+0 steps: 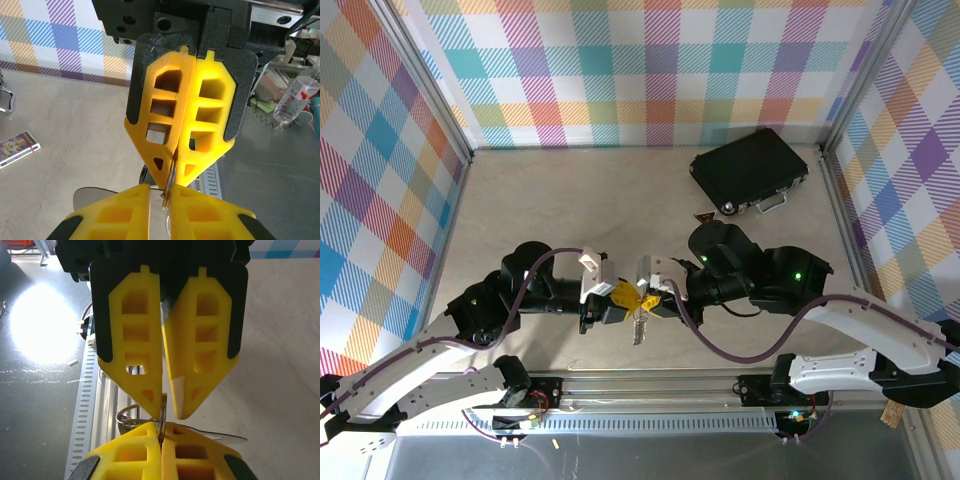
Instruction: Put the keys on the keyring
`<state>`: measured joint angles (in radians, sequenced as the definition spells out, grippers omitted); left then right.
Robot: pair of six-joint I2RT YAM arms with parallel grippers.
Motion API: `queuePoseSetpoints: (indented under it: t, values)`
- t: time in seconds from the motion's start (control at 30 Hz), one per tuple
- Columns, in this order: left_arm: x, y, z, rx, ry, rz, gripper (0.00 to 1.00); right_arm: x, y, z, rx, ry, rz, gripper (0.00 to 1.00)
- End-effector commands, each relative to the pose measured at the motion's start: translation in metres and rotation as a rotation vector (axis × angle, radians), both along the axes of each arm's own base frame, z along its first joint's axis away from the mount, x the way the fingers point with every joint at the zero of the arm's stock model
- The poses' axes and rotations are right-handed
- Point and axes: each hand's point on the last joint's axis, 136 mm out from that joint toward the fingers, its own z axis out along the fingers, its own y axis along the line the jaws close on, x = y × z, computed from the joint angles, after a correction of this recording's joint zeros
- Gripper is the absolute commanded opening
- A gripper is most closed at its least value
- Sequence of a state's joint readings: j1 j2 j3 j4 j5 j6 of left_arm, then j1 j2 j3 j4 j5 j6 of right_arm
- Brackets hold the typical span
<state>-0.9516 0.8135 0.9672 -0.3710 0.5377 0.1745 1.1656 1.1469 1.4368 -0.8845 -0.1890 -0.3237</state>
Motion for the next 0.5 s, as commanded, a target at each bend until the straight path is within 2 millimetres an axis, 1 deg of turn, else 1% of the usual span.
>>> queuePoseSetpoints:
  t: [0.0, 0.17, 0.2, 0.23, 0.27, 0.4, 0.43, 0.47]
  values:
    - [-0.001, 0.0, 0.01, -0.004, -0.025, -0.01, 0.14, -0.01, -0.001, 0.005, -0.011, -0.006, 0.053, 0.0]
    - [-0.001, -0.003, 0.01, -0.003, -0.021, -0.02, 0.1, -0.012, -0.001, 0.003, -0.032, -0.004, 0.06, 0.0]
    - [-0.001, -0.004, 0.011, -0.004, -0.021, -0.021, 0.07, -0.012, -0.001, 0.003, -0.03, -0.003, 0.059, 0.0]
    - [-0.001, -0.004, 0.011, -0.006, -0.018, -0.023, 0.01, -0.012, 0.0, 0.004, -0.026, -0.004, 0.061, 0.0]
    - [-0.002, -0.004, 0.013, -0.012, -0.015, -0.025, 0.0, -0.012, 0.0, 0.004, -0.025, -0.003, 0.06, 0.0]
    - [-0.007, -0.004, 0.023, -0.063, -0.004, -0.041, 0.0, -0.011, 0.001, 0.008, 0.001, -0.002, 0.048, 0.0]
    - [-0.008, -0.004, 0.027, -0.08, -0.002, -0.044, 0.0, -0.011, 0.001, 0.01, 0.016, 0.0, 0.041, 0.02]
    - [-0.009, -0.004, 0.029, -0.094, -0.002, -0.048, 0.0, -0.011, 0.001, 0.013, 0.035, 0.0, 0.034, 0.07]
